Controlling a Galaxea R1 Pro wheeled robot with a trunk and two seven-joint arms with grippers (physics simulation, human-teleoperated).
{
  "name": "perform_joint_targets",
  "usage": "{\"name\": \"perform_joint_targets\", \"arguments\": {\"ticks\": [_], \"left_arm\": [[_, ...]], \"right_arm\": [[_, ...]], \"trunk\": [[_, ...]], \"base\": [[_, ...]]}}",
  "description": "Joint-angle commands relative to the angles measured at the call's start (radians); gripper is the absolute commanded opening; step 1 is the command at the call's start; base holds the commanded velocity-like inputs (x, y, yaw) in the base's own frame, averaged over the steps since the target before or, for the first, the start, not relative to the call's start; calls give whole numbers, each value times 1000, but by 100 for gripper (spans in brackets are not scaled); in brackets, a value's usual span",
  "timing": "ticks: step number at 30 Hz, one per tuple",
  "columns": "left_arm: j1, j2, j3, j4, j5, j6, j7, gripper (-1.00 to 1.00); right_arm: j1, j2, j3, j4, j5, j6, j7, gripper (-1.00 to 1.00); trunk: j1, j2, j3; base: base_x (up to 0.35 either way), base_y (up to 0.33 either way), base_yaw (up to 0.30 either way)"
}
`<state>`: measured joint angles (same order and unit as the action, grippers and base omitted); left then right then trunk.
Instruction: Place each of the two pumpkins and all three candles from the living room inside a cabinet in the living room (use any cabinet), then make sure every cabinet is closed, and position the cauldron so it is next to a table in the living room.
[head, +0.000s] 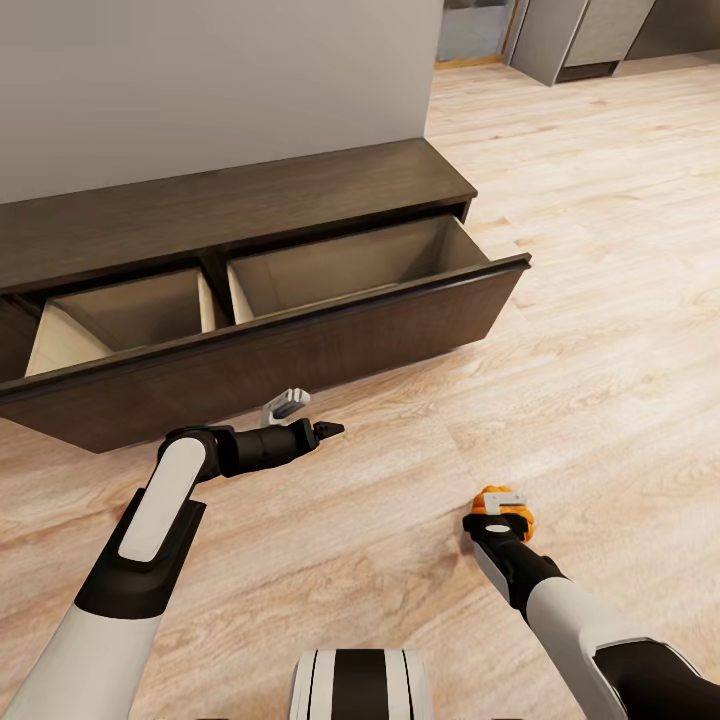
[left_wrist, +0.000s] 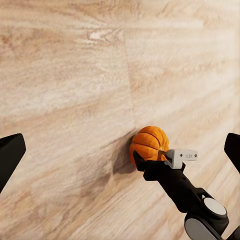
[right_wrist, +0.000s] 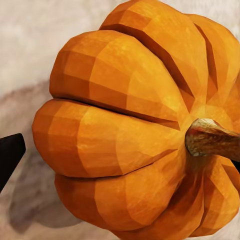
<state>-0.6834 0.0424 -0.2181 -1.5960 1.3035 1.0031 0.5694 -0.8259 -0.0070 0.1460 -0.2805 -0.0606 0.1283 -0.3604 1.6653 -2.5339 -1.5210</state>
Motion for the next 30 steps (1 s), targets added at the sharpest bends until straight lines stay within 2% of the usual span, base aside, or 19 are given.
{"name": "perform_joint_targets", "arguments": {"ticks": [1, 5, 6, 13, 30], "left_arm": [[-1, 1, -1, -1, 10, 0, 10, 100], [-1, 1, -1, -1, 10, 0, 10, 100], [-1, 1, -1, -1, 10, 0, 10, 100], [-1, 1, -1, -1, 22, 0, 10, 100], [-1, 1, -1, -1, 25, 0, 10, 100]], "right_arm": [[1, -1, 4, 18, -28, 5, 9, 100], [1, -1, 4, 17, -28, 5, 9, 100], [1, -1, 4, 17, -28, 5, 9, -100], [1, -1, 4, 15, -30, 5, 9, -100], [1, -1, 4, 15, -30, 5, 9, -100]], "trunk": [[0, 0, -1], [0, 0, -1], [0, 0, -1], [0, 0, -1], [0, 0, -1]], "base": [[0, 0, 0], [0, 0, 0], [0, 0, 0], [0, 0, 0], [0, 0, 0]]}}
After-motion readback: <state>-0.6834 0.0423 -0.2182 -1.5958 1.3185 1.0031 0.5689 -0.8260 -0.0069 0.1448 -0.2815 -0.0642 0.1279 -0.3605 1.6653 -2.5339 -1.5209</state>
